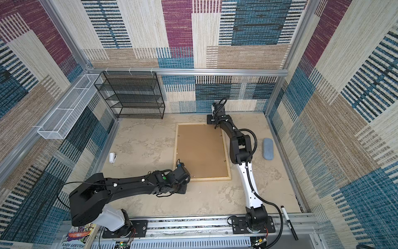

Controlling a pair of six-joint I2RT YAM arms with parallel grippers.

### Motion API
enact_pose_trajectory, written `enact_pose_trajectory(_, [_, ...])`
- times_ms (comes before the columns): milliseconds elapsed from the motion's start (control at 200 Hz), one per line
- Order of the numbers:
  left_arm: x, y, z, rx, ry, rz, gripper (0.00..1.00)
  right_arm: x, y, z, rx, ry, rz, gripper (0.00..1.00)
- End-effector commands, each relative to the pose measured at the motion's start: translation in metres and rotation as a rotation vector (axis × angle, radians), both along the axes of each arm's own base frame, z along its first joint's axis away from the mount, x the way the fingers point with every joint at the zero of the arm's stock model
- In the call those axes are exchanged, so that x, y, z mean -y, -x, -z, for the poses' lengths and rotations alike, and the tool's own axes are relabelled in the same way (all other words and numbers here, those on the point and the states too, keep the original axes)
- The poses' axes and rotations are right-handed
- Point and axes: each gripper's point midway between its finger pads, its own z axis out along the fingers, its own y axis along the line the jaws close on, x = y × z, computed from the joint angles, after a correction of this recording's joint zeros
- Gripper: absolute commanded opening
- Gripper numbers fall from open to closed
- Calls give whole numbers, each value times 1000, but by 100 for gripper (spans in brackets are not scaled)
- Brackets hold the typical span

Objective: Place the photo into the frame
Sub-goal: 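Rotate the frame on the table with both grippers at opposite corners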

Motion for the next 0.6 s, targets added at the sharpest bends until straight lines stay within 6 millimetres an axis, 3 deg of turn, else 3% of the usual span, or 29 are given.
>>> enact_pose_trajectory(0, [-20,-5,8,-13,-45,-73,29,27,21,26,-136,42,95,69])
enact_pose_trajectory(165, [-37,-16,12,-4,-72,-108,29,43,42,22,-180,51,132,69])
enact_pose_trajectory(335, [-55,-36,14,21,-84,-145,29,63,85,25,-242,20,168,68])
enact_pose_trajectory(466, [-63,-56,10,61,-77,-164,30,87,128,23,-274,-63,213,67])
enact_pose_trajectory(596, [-76,-71,14,66,-102,-188,30,109,185,24,-302,-116,265,67])
